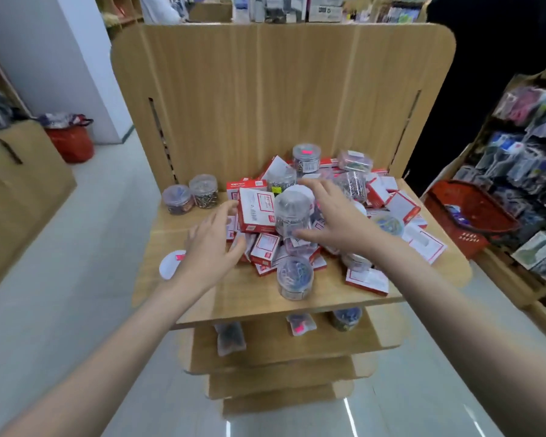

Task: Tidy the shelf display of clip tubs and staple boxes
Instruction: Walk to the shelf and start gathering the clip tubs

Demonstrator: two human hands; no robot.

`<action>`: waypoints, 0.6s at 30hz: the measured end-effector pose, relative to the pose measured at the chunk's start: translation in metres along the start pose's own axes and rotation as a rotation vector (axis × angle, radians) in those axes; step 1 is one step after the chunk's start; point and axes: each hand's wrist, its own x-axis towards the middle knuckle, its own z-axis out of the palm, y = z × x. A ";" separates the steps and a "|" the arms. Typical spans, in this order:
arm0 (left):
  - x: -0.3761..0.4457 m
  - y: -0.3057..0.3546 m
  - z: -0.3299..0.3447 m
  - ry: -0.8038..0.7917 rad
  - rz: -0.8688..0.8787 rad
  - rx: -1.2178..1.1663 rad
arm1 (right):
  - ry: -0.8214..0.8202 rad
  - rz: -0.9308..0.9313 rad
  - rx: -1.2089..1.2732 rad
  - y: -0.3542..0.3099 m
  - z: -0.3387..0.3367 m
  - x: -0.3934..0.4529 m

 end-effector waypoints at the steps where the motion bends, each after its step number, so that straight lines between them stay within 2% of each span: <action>1: 0.004 -0.003 0.002 -0.010 -0.003 -0.010 | -0.017 -0.009 0.008 0.002 0.003 0.008; 5: 0.017 -0.014 0.003 0.012 -0.015 -0.136 | -0.099 -0.039 -0.019 0.011 0.012 0.031; 8: 0.024 -0.022 0.000 0.057 -0.018 -0.237 | -0.073 -0.020 0.150 0.010 -0.005 0.043; 10: 0.034 -0.027 -0.005 0.081 -0.031 -0.276 | 0.006 0.047 0.322 0.007 -0.022 0.054; 13: 0.051 -0.036 -0.013 0.124 -0.056 -0.238 | 0.096 0.043 0.492 -0.005 -0.036 0.079; 18: 0.058 -0.061 -0.023 0.083 -0.170 -0.063 | -0.070 -0.041 0.432 -0.024 -0.011 0.128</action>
